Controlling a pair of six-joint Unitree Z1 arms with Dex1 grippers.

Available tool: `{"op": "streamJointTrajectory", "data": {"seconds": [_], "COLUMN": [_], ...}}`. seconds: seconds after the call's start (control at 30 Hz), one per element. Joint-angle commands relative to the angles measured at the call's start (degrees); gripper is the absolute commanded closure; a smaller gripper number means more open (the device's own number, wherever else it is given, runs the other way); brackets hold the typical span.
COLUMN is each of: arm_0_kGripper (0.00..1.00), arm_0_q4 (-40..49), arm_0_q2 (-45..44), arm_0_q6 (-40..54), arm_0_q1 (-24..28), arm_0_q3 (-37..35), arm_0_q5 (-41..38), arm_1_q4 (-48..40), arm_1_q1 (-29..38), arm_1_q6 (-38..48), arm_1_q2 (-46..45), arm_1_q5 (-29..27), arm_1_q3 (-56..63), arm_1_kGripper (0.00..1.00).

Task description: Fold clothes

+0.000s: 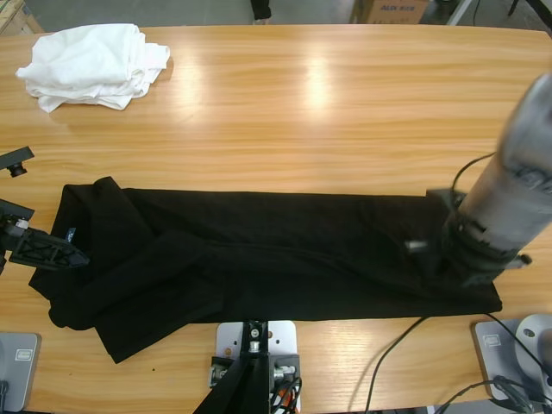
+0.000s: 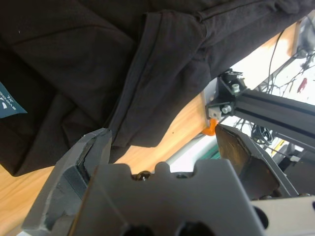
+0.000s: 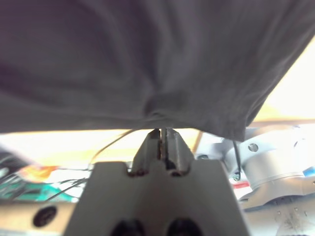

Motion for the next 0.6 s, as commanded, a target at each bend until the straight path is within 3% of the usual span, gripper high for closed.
{"op": "streamJointTrajectory", "data": {"seconds": [0.03,0.17,0.43,0.6], "arm_0_kGripper": [0.178,0.174,0.174,0.174], "arm_0_q4": [-0.9,-1.8,-1.8,-1.4], "arm_0_q2": [0.5,1.5,0.4,-0.9], "arm_0_q6": [0.5,1.4,1.1,0.0], "arm_0_q1": [0.2,0.2,0.2,0.2], "arm_0_q3": [-1.0,-1.7,-0.3,-0.3], "arm_0_q5": [-0.6,-0.6,-1.3,-2.8], "arm_1_q4": [-3.4,-18.5,-30.3,-34.4], "arm_1_q1": [2.6,2.6,2.9,7.2], "arm_1_q6": [-7.3,-15.4,-13.5,-8.9], "arm_1_q2": [-11.2,-8.4,1.8,5.6], "arm_1_q5": [0.3,5.9,8.2,8.2], "arm_1_q3": [-6.1,-2.9,-2.8,-1.2], "arm_1_kGripper": [1.000,1.000,1.000,1.000]}}
